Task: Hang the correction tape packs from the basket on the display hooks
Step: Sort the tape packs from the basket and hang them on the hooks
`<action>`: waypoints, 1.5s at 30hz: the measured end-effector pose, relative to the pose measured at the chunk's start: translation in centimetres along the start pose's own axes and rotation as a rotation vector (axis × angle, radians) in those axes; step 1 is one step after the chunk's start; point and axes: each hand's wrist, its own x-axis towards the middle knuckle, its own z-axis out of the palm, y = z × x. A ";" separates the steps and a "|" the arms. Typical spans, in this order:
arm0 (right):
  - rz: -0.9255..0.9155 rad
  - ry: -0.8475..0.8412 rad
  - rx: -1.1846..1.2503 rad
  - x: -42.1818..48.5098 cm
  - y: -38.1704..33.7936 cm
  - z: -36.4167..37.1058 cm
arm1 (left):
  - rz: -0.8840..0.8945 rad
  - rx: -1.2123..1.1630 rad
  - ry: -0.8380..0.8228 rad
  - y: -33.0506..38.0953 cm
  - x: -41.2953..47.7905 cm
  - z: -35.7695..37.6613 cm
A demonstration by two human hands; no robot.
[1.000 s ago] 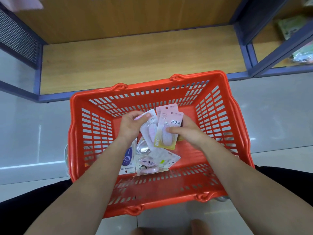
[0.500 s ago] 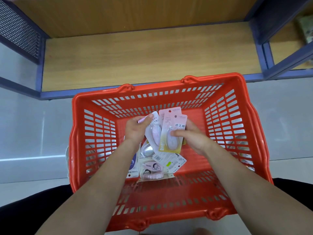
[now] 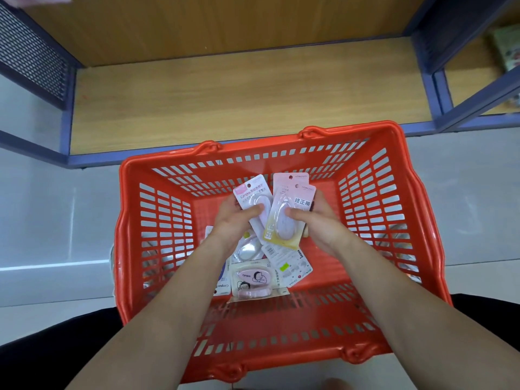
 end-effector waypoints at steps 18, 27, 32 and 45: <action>-0.074 -0.064 -0.127 -1.9 -0.9 1.8 | 0.018 -0.037 -0.208 0.9 -3.6 -0.1; 0.066 0.038 -0.516 0.8 2.2 -0.5 | -0.071 0.201 -0.017 -0.8 -2.5 -3.4; 0.212 -0.036 -0.868 0.8 4.3 -1.3 | -0.125 0.147 0.061 -2.1 -2.2 -5.1; -0.144 0.212 -0.654 0.7 2.8 -1.3 | -0.052 0.170 0.110 -1.3 -3.1 -4.1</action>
